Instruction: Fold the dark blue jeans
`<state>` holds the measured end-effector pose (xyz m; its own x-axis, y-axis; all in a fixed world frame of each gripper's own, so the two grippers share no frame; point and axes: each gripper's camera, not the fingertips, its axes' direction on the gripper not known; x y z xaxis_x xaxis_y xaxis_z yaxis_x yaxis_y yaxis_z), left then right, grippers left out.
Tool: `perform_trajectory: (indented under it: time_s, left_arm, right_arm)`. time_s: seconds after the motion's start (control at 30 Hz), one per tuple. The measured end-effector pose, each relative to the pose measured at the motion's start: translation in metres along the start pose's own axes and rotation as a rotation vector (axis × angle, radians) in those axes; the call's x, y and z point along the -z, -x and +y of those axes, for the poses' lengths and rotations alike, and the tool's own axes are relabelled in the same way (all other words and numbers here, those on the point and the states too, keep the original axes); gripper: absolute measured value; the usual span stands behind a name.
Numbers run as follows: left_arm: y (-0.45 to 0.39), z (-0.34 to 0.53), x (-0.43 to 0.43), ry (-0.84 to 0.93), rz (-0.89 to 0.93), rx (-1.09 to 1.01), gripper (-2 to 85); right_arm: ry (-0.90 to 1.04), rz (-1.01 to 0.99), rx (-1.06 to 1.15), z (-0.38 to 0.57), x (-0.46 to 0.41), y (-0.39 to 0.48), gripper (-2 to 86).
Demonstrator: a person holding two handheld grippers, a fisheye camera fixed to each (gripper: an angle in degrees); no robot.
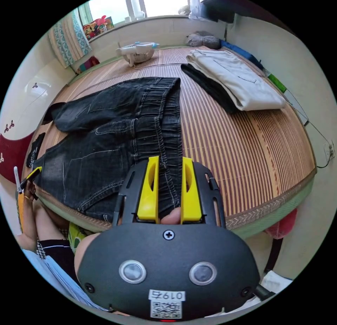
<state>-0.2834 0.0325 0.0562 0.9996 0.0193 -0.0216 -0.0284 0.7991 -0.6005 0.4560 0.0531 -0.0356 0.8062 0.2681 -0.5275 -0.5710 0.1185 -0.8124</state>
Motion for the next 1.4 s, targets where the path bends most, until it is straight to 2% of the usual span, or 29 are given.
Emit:
perform_trajectory:
  time_s: [0.1, 0.27, 0.43, 0.53, 0.67, 0.77, 1.0, 1.2, 1.4]
  left_arm:
    - [0.005, 0.001, 0.0, 0.021, -0.012, -0.042, 0.9]
    - [0.023, 0.008, 0.014, 0.017, -0.005, 0.004, 0.8]
    - [0.048, 0.045, 0.046, -0.074, -0.007, 0.051, 0.8]
    - [0.067, 0.067, 0.06, -0.107, -0.031, 0.089, 0.8]
    - [0.091, 0.082, 0.065, -0.111, 0.053, 0.157, 0.8]
    - [0.101, 0.086, 0.064, -0.104, 0.072, 0.179, 0.8]
    - [0.111, 0.088, 0.063, -0.035, 0.0, 0.139, 0.8]
    - [0.128, 0.092, 0.074, -0.038, -0.007, 0.133, 0.8]
    - [0.151, 0.094, 0.084, -0.032, 0.019, 0.144, 0.8]
  right_arm:
    - [0.001, 0.114, -0.021, 0.002, -0.001, -0.004, 2.3]
    - [-0.047, 0.023, -0.113, 0.021, 0.003, -0.022, -0.6]
    - [-0.018, 0.042, -0.071, 0.054, 0.01, -0.029, 1.2]
    - [-0.025, -0.047, -0.051, 0.075, 0.014, -0.034, 5.1]
    - [-0.009, -0.128, -0.004, 0.085, 0.008, -0.034, 6.8]
    - [0.071, -0.169, 0.033, 0.081, -0.005, -0.033, 8.6]
    - [0.147, -0.038, 0.103, 0.078, -0.021, -0.014, 6.2]
    - [0.159, -0.099, 0.051, 0.085, -0.034, -0.02, 5.5]
    - [0.133, 0.031, 0.107, 0.101, -0.028, 0.008, -0.5]
